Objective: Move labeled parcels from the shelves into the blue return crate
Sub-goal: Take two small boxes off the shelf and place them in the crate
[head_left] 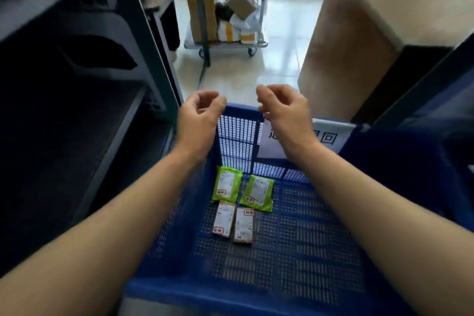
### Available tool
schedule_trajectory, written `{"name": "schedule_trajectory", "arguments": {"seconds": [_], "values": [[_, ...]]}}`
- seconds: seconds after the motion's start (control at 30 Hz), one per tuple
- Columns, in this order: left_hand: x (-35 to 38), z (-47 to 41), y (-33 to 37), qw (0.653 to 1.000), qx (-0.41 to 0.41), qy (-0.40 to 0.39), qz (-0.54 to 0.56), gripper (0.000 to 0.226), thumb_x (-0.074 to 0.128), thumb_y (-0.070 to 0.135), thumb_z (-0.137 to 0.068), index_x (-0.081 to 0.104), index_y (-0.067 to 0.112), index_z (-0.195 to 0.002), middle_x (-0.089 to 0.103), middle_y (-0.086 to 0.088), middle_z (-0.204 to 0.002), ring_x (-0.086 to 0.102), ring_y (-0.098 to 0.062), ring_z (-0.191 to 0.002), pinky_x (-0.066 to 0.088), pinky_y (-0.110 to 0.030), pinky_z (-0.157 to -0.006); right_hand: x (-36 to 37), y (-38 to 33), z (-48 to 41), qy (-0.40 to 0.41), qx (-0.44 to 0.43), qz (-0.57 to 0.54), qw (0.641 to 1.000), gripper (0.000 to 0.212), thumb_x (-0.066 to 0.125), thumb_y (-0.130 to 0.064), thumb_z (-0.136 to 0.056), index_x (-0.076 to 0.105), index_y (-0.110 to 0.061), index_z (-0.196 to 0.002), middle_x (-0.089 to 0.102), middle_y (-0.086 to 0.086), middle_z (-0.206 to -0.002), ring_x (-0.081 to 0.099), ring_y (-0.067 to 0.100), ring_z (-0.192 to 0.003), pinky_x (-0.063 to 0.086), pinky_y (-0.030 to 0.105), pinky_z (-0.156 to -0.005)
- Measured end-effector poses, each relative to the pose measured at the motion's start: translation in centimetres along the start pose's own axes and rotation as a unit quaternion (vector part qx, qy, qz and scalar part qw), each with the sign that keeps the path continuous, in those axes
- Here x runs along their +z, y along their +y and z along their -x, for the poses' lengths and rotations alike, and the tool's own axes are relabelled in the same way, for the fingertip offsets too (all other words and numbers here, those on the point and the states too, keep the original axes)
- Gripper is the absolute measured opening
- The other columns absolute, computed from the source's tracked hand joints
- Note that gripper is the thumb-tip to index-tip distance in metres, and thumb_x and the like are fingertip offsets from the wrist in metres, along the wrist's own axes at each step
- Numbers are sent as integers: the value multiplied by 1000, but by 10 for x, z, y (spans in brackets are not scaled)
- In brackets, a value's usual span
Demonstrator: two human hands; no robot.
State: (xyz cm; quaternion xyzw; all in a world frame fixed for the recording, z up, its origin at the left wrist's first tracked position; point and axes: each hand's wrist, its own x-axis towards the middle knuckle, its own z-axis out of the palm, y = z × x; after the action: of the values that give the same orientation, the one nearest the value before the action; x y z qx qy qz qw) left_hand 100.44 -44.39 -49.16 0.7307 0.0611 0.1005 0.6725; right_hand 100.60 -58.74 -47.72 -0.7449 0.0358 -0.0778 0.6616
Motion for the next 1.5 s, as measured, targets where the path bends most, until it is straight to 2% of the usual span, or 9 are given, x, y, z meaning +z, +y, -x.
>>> {"name": "schedule_trajectory", "arguments": {"seconds": [0.2,0.33,0.47,0.6,0.7,0.8,1.13,1.27,1.5], "values": [[-13,10,183,996,81,-24,22,5,60,23,-90,60,28,-92,64,1,-94,62,-20,-94,48,-23,-80,-23,-179,11,8,-69,-29,997,6,60,-24,-91,62,-20,-87,64,0,-85,62,21,-86,52,33,-81],[-18,26,299,990,131,-18,53,5,60,21,-90,61,23,-95,64,4,-89,61,-11,-85,47,-14,-70,-39,-292,23,14,-122,-51,991,11,60,-24,-90,61,-27,-81,65,-6,-82,62,15,-83,52,31,-80],[-21,47,384,981,183,-17,65,13,60,23,-90,62,17,-102,66,4,-89,63,-7,-82,48,-15,-72,-61,-377,43,2,-172,-69,983,10,59,-23,-91,60,-27,-81,64,-8,-81,61,9,-76,51,17,-71],[-12,70,453,966,241,-30,85,17,58,20,-92,61,11,-105,64,2,-88,63,5,-72,48,-8,-64,-85,-435,61,13,-215,-70,974,7,57,-26,-92,61,-23,-86,65,-7,-83,63,11,-81,52,20,-73],[2,86,483,957,267,-43,107,10,61,24,-90,63,20,-99,65,7,-88,63,-4,-84,51,-19,-76,-106,-463,72,32,-235,-78,968,9,56,-27,-92,62,-22,-88,65,-5,-84,63,12,-81,52,15,-66],[16,102,502,943,301,-57,129,6,60,27,-86,63,27,-91,67,8,-87,64,-11,-88,51,-22,-80,-130,-480,85,64,-264,-73,960,9,56,-28,-92,62,-24,-87,66,-7,-83,63,12,-82,52,22,-74],[78,130,528,895,309,-228,226,6,60,17,-90,65,18,-93,68,-3,-87,65,-15,-85,53,-23,-79,-213,-485,134,215,-281,38,935,9,56,-32,-92,60,-28,-100,62,-10,-94,55,5,-88,44,24,-82],[123,158,542,850,309,-334,266,7,59,22,-89,66,23,-89,68,1,-86,64,-12,-85,53,-23,-80,-255,-490,174,347,-258,98,897,23,55,-34,-92,62,-19,-108,61,-9,-95,55,4,-88,46,22,-84],[188,257,578,756,291,-472,348,16,59,33,-85,67,21,-91,69,1,-89,65,-15,-87,52,-27,-81,-324,-506,292,534,-249,170,790,16,55,-27,-93,62,-17,-104,58,-11,-87,52,0,-80,45,19,-76]]}}
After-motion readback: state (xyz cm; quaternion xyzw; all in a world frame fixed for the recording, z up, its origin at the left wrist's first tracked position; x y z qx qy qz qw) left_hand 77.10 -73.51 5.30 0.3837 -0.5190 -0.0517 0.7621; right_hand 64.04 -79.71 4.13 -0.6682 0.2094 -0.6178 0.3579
